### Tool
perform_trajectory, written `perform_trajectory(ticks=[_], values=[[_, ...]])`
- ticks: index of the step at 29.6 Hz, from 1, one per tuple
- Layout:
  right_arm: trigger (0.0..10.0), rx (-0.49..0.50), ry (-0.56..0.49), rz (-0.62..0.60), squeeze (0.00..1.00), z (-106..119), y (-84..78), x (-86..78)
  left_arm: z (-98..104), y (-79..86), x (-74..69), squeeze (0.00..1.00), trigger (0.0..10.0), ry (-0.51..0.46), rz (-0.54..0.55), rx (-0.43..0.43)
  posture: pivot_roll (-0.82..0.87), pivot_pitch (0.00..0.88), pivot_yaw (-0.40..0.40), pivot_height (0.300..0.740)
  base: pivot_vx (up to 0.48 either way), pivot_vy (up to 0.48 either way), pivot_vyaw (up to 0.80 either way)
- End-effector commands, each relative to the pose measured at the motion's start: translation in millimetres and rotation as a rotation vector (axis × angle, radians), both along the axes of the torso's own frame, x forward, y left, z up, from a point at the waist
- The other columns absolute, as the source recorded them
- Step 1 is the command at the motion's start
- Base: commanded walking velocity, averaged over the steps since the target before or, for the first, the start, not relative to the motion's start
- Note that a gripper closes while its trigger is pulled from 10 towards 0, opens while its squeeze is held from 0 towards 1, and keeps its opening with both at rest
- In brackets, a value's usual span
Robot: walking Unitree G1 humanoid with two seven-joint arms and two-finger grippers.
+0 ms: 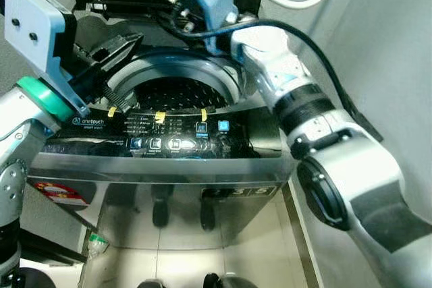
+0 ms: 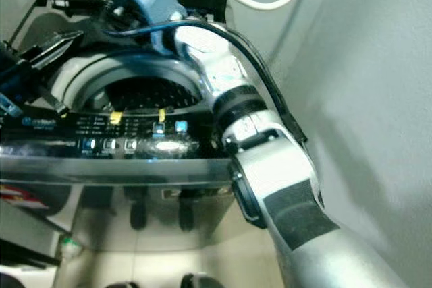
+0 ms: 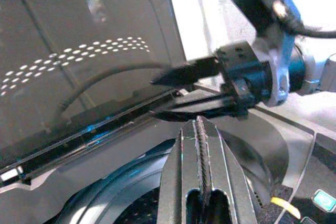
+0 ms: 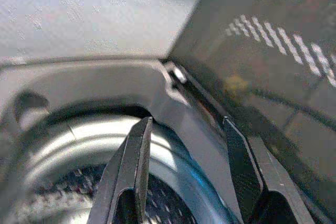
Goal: Clothes washing
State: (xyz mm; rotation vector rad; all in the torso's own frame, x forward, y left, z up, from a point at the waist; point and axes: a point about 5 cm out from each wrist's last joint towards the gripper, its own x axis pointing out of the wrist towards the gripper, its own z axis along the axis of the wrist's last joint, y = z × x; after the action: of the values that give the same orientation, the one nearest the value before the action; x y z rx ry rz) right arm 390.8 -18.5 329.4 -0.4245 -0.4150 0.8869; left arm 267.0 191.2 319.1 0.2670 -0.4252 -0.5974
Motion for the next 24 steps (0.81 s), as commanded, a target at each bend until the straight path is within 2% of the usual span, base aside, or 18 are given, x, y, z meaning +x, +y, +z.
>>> perform_trajectory(ticks=[1,2,3,4,6,7,8,9,10,12,14,15,17,18,19,22,23,24], values=[[10.0,-0.054,-0.017,0.002,0.0,-8,-9.6,-1.0,0,-1.4,-2.6,0.0,10.0,-0.001,0.001,0.01,0.16,0.092,-0.018,0.74,0.0,0.0,0.0],[10.0,-0.067,-0.02,0.002,0.0,-11,-15.3,-1.5,0,-1.9,-2.9,0.0,10.0,0.0,0.0,0.009,0.16,0.091,-0.017,0.74,0.0,0.0,0.0],[10.0,-0.019,0.008,-0.009,0.0,-12,-25.3,-0.9,0,-2.5,-3.1,0.0,10.0,0.001,-0.001,0.008,0.16,0.09,-0.017,0.74,0.0,0.0,0.0],[10.0,-0.019,0.008,-0.009,0.0,-12,-25.3,-0.9,0,-2.5,-3.1,0.0,10.0,0.001,-0.001,0.008,0.16,0.09,-0.017,0.74,0.0,0.0,0.0],[10.0,0.092,0.04,-0.02,0.0,-10,-40.1,-1.4,0,-3.4,-3.4,0.0,10.0,0.001,-0.004,0.003,0.16,0.088,-0.017,0.74,0.0,0.0,0.0],[10.0,0.092,0.04,-0.02,0.0,-10,-40.1,-1.4,0,-3.4,-3.4,0.0,10.0,0.001,-0.004,0.003,0.16,0.088,-0.017,0.74,0.0,0.0,0.0],[10.0,0.301,0.072,-0.025,0.0,-5,-51.4,-5.0,0,-4.5,-2.5,0.0,10.0,0.001,-0.003,-0.007,0.16,0.086,-0.014,0.74,0.0,0.0,0.0],[10.0,0.301,0.072,-0.025,0.0,-5,-51.4,-5.0,0,-4.5,-2.5,0.0,10.0,0.001,-0.003,-0.007,0.16,0.086,-0.014,0.74,0.0,0.0,0.0],[10.0,0.442,0.094,-0.025,0.0,-3,-60.1,-8.4,0,-5.0,-2.2,0.0,10.0,0.001,-0.002,-0.013,0.16,0.087,-0.01,0.74,0.0,0.0,0.0],[10.0,0.442,0.094,-0.025,0.0,-3,-60.1,-8.4,0,-5.0,-2.2,0.0,10.0,0.001,-0.002,-0.013,0.16,0.087,-0.01,0.74,0.0,0.0,0.0],[10.0,0.712,0.064,-0.082,0.0,-13,-75.3,-27.2,1,-6.2,4.5,0.0,10.0,-0.005,0.027,-0.053,0.14,0.085,0.012,0.74,0.0,0.0,0.0],[10.0,0.712,0.064,-0.082,0.0,-13,-75.3,-27.2,1,-6.2,4.5,0.0,10.0,-0.005,0.027,-0.053,0.14,0.085,0.012,0.74,0.0,0.0,0.0],[10.0,0.79,0.002,-0.102,0.0,-23,-79.5,-47.8,4,-6.0,12.4,0.0,10.0,-0.024,0.068,-0.099,0.14,0.085,0.012,0.74,0.0,0.0,0.0],[10.0,0.79,0.002,-0.102,0.0,-23,-79.5,-47.8,4,-6.0,12.4,0.0,10.0,-0.024,0.068,-0.099,0.14,0.085,0.012,0.74,0.0,0.0,0.0],[10.0,0.762,0.006,-0.053,0.0,-26,-77.4,-56.5,6,-5.3,15.6,0.0,10.0,-0.032,0.088,-0.118,0.14,0.082,0.018,0.74,0.0,0.0,0.0],[10.0,0.762,0.006,-0.053,0.0,-26,-77.4,-56.5,6,-5.3,15.6,0.0,10.0,-0.032,0.088,-0.118,0.14,0.082,0.018,0.74,0.0,0.0,0.0],[10.0,0.723,-0.005,-0.017,0.0,-29,-77.3,-63.3,8,-4.2,19.0,0.0,10.0,-0.04,0.11,-0.148,0.14,0.08,0.019,0.74,0.0,0.0,0.0],[10.0,0.728,-0.019,-0.034,0.0,-30,-82.5,-66.2,9,-2.8,22.0,0.0,10.0,-0.052,0.138,-0.173,0.13,0.079,0.015,0.74,0.0,0.0,0.0]])
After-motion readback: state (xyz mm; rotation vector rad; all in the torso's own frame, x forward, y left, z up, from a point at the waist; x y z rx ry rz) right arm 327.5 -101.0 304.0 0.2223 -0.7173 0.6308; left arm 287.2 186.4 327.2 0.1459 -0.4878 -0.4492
